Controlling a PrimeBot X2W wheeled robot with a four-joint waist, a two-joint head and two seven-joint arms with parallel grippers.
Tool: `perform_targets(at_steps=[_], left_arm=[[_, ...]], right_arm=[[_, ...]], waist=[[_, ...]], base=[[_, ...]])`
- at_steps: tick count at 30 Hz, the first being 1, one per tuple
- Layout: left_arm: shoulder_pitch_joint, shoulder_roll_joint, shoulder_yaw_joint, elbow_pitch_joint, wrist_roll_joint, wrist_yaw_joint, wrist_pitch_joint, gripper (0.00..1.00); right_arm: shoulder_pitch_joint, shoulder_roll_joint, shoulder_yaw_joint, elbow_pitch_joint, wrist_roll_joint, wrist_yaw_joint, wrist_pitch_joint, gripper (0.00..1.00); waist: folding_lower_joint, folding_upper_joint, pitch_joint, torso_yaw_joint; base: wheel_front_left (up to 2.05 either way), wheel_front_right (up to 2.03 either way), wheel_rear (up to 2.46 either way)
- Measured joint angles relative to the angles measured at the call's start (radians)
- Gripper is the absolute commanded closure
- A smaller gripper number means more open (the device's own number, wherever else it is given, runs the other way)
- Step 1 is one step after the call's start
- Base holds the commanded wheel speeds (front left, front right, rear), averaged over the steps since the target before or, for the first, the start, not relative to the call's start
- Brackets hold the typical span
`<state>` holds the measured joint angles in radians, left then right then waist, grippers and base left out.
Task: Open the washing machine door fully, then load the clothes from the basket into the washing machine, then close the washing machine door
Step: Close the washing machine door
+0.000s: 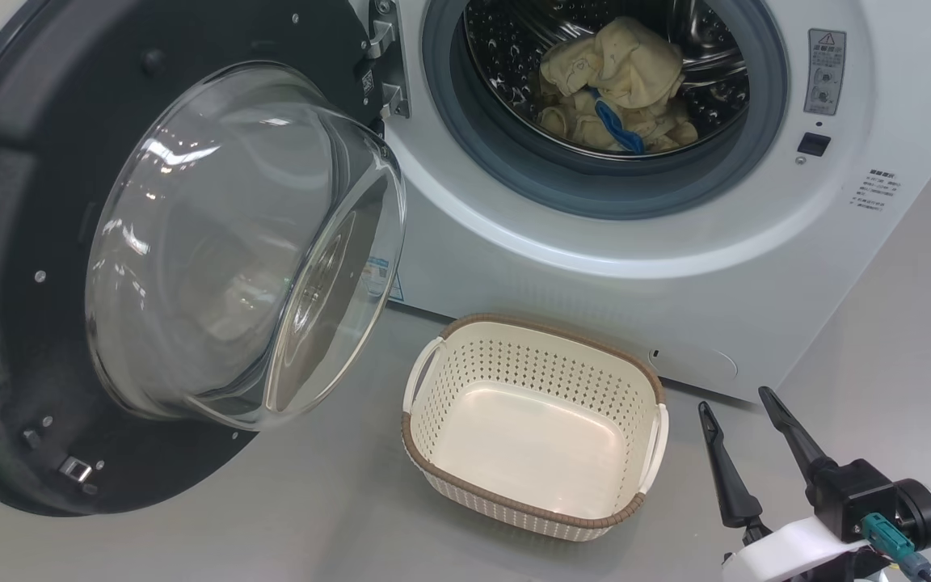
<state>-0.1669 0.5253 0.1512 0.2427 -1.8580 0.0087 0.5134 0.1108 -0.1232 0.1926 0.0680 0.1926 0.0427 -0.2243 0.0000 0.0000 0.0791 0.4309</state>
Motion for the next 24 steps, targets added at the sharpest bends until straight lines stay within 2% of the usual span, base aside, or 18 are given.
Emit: perform_targets(at_steps=[19,24], left_arm=[[0.003,-0.004,-0.092,-0.06,0.0,-0.067,0.113,1.0],[0.004,-0.004,-0.108,-0.074,0.002,-0.068,0.135,1.0]], right_arm=[[0.001,0.002,0.003,0.006,0.002,0.0,-0.001,0.0],[0.001,0.005,0.006,0.008,0.002,0.0,-0.001,0.0]], waist=[[0.0,0.0,-0.018,0.008],[0.0,0.0,-0.026,0.006]], base=[[0.0,0.0,0.0],[0.0,0.0,0.0]])
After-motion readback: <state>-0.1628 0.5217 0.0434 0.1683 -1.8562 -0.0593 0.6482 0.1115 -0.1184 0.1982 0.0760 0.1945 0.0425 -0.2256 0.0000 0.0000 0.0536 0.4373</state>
